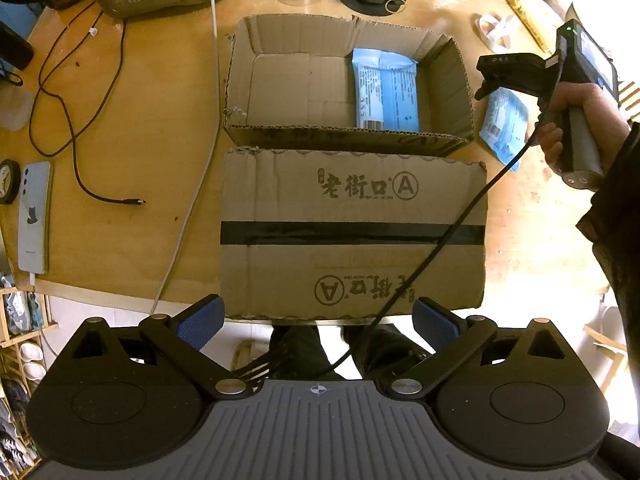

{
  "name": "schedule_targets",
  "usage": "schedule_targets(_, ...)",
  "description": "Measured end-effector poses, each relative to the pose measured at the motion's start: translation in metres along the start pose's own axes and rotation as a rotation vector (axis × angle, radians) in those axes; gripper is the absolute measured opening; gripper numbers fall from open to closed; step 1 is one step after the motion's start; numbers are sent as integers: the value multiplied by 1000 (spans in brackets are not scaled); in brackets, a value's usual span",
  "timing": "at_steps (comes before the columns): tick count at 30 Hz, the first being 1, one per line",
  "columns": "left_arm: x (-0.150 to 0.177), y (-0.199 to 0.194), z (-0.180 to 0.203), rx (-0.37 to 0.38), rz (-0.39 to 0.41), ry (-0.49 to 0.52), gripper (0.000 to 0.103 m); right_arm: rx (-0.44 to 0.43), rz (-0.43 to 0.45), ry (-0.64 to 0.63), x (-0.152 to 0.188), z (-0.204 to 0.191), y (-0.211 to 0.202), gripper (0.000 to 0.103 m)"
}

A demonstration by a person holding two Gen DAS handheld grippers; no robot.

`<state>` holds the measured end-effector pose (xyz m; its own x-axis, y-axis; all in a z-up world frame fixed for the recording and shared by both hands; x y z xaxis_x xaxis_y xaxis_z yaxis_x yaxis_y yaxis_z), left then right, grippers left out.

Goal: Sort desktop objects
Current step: 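Close the right gripper on the smaller blue packet, then lift the smaller blue packet off the table with the right gripper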

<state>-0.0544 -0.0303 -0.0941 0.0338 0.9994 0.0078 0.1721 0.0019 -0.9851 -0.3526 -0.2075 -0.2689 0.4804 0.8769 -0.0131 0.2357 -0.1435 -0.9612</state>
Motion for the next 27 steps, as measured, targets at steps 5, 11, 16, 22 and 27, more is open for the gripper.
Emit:
schedule_targets(5, 1, -1, 0, 3, 2, -1, 103, 15, 8, -2, 0, -2, 0, 102)
schedule_targets(11, 4, -1, 1, 3, 1, -2, 103, 9, 21, -6, -1, -3, -6, 92)
schedule_targets(16, 6, -3, 2, 7, 8, -3, 103, 3, 33, -16, -2, -5, -15, 62)
schedule_targets(22, 7, -6, 2, 10, 16, -14, 103, -11, 29, -22, -3, -6, -20, 58)
schedule_targets(27, 7, -5, 0, 15, 19, -31, 103, -11, 21, -45, -3, -11, -27, 57)
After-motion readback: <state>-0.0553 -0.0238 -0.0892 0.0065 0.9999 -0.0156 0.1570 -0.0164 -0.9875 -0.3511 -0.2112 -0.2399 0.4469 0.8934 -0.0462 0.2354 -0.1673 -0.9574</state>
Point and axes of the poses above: each gripper's, at about its wrist camera, not at the fingertips, and y roughly the way its jaws point, z to its right, x to its underside, the point moved 7 cm from there along y, roughly the way its jaws point, and after that the axes turned 14 degrees about -x, right-handed, at the moved point
